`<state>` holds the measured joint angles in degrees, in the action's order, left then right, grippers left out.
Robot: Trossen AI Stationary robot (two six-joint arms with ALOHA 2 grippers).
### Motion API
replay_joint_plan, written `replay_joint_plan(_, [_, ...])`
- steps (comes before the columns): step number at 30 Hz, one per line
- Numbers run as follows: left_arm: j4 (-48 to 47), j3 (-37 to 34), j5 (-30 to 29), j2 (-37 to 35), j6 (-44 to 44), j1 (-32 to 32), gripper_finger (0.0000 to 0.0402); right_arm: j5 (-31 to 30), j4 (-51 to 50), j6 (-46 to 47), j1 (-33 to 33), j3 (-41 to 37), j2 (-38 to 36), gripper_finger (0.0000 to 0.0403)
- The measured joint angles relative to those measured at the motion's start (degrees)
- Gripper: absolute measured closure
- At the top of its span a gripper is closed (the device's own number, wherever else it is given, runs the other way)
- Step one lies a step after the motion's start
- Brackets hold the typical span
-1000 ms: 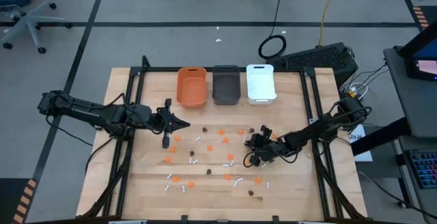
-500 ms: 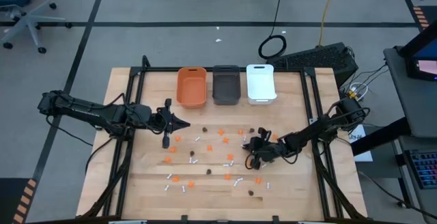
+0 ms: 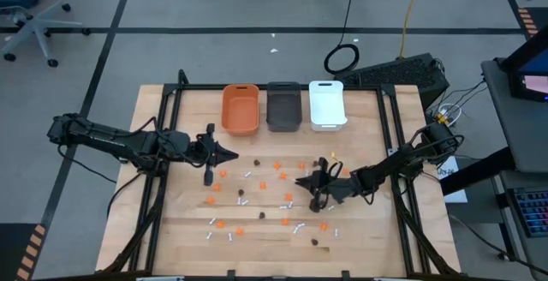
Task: Sort Halloween decoration
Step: Put the white bone toy into the white bin
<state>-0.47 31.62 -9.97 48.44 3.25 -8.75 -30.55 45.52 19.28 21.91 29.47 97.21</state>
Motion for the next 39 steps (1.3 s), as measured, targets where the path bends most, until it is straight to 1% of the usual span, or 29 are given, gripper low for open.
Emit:
replay_joint_plan(6, [1.1, 0.0, -1.5, 0.0, 0.9, 0.0, 0.0402, -0.8, 14.2, -8.6, 0.0, 0.0, -0.1, 0.0403])
replay_joint_plan(10, [5.3, 0.0, -1.6, 0.5, 0.5, 0.0, 0.0402, -0.9, 24.4, -14.5, -0.1, 0.0, -0.1, 0.0403])
replay_joint_plan(14, [10.3, 0.0, -1.6, 2.5, -2.5, 0.0, 0.0402, -0.7, 33.6, -19.1, -0.1, 0.0, -0.1, 0.0403])
replay_joint_plan(18, [16.1, 0.0, -0.9, 6.3, -6.0, -0.1, 0.0393, 2.3, 39.4, -21.8, -0.2, 0.0, -0.1, 0.0403])
replay_joint_plan(21, [22.0, 0.0, -0.7, 10.2, -10.7, -0.9, 0.0362, 3.9, 41.2, -23.1, -0.5, 0.0, -0.1, 0.0403])
replay_joint_plan(23, [27.5, 0.0, -0.8, 13.0, -14.2, -1.4, 0.033, 5.3, 41.2, -23.4, -1.2, 0.0, -0.1, 0.0403])
replay_joint_plan(26, [34.5, 0.7, -0.9, 17.2, -19.1, -2.0, 0.0274, 5.6, 41.2, -23.1, -2.4, 0.0, -0.1, 0.0403])
replay_joint_plan(29, [37.3, 2.6, -1.4, 21.1, -25.0, -3.1, 0.0223, 9.3, 41.3, -22.8, -4.0, 0.0, -0.1, 0.0403])
replay_joint_plan(31, [37.5, 4.1, -2.3, 23.7, -28.6, -3.5, 0.0199, 10.8, 41.2, -22.5, -5.1, 0.0, -0.1, 0.0403])
replay_joint_plan(33, [37.5, 5.7, -3.5, 26.3, -30.8, -3.8, 0.0187, 12.1, 41.0, -22.2, -6.2, 0.0, -0.1, 0.0403])
replay_joint_plan(35, [37.4, 7.4, -4.8, 28.4, -30.3, -3.9, 0.0184, 13.3, 40.7, -22.7, -7.1, 0.0, -0.1, 0.0403])
replay_joint_plan(39, [37.6, 11.2, -5.1, 31.6, -23.3, -3.7, 0.0182, 14.3, 39.3, -25.3, -7.7, 0.1, -0.1, 0.0403])
